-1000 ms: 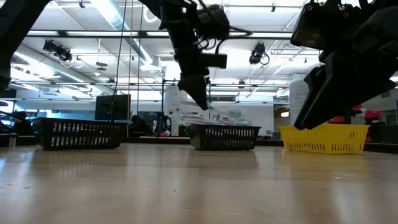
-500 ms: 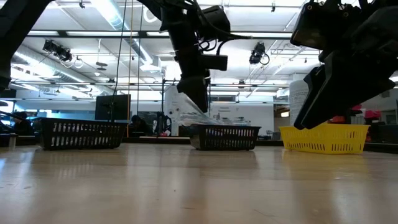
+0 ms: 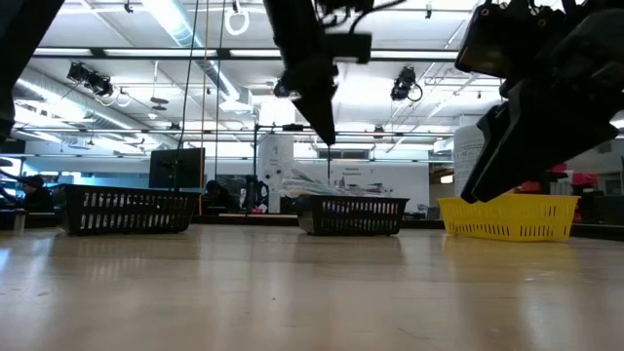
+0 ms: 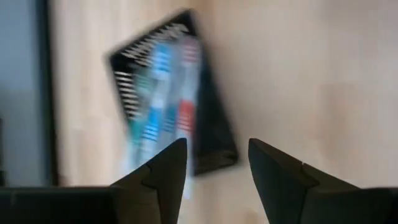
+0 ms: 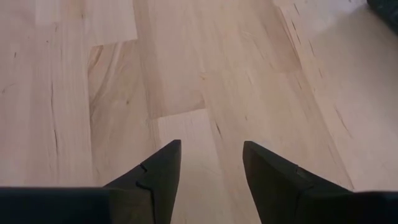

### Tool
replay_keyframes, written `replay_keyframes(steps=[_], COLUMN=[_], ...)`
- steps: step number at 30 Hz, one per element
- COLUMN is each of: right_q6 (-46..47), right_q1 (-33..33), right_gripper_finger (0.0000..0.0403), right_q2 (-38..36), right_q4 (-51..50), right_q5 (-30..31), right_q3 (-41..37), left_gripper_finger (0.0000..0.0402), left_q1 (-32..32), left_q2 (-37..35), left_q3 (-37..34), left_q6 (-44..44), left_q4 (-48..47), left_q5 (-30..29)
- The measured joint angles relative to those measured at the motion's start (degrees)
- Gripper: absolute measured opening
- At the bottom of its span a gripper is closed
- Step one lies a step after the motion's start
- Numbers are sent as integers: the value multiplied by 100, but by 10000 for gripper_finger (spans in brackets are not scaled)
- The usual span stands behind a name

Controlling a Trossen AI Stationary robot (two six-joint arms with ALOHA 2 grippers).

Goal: Pick & Place Travel size toiletries
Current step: Put the silver nail cutter into the bottom yellow basket

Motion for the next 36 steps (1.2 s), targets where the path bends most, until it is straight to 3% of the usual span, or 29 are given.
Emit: replay_keyframes(steps=[7, 10, 16, 21, 28, 32, 36], right_q6=[274, 275, 219, 21, -359, -598, -762], right_q1=[4, 2, 2, 2, 2, -9, -17], right_gripper_finger=[187, 190, 187, 186, 186, 184, 185], right_q2=[0, 0, 0, 0, 0, 0, 0], right_q4=[21, 98, 469, 1003, 1554, 1640, 1718], right_q5=[37, 49, 48, 48, 48, 46, 46], right_q3=[0, 0, 0, -1, -2, -2, -2], left_gripper_finger=[178, 180, 181, 181, 180, 180, 180], left_q1=[-1002, -1603, -2712, -3544, -4212, -4463, -4628], left_q2=[-227, -422, -1020, -1319, -1339, -1544, -2200], left_q3=[286, 286, 2, -570, -1299, -1692, -2160], left_q6=[-1358, -1544, -2404, -3868, -6179, -6690, -7184], left_q4=[-1157, -1109, -993, -731, -692, -764, -762], left_q5=[646, 775, -10, -729, -684, -640, -1062])
